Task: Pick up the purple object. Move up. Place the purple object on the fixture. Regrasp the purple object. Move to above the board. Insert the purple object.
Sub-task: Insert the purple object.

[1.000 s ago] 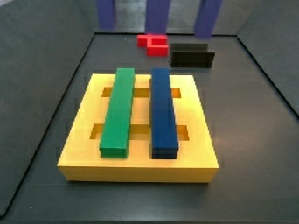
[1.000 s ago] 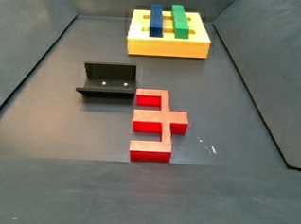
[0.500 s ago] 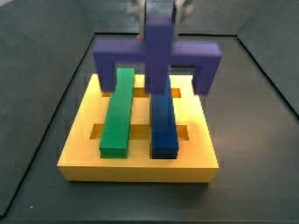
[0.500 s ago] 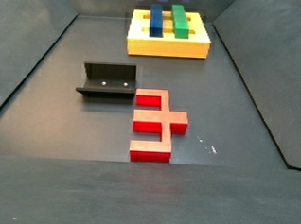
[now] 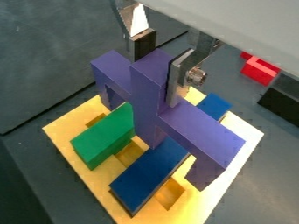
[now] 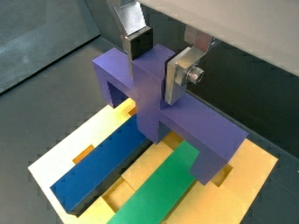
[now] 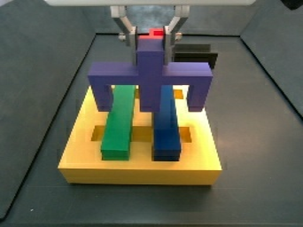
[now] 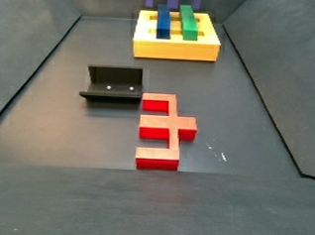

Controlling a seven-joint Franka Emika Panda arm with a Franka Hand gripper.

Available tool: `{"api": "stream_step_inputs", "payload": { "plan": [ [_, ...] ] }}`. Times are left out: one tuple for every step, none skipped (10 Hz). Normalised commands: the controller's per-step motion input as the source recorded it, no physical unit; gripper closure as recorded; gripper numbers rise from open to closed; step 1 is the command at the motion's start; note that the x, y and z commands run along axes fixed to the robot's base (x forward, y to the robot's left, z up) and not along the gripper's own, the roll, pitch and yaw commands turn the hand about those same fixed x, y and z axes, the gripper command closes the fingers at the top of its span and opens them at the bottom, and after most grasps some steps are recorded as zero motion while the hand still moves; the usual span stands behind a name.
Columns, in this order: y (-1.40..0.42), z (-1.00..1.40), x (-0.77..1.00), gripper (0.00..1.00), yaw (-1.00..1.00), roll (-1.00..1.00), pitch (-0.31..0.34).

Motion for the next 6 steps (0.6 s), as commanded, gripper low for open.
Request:
{"api": "stream_step_inputs", "payload": {
  "plan": [
    [-0.23,-0.21,-0.14,1.0,0.06,0.09,-0.05],
    [-0.15,-0.18,-0.13,1.0,0.07,0.06,-0.039],
    [-0.12,-0.22,-0.03,1.0,0.1,0.03,-0.059],
    [-0.09,-0.26,0.0,1.0,0.09,0.0,-0.093],
    [-0.07,-0.26,-0.05,1.0,0.07,0.02,-0.066],
    [-0.07,-0.25,-0.09,1.0,0.08,0.03,-0.06]
  ]
}}
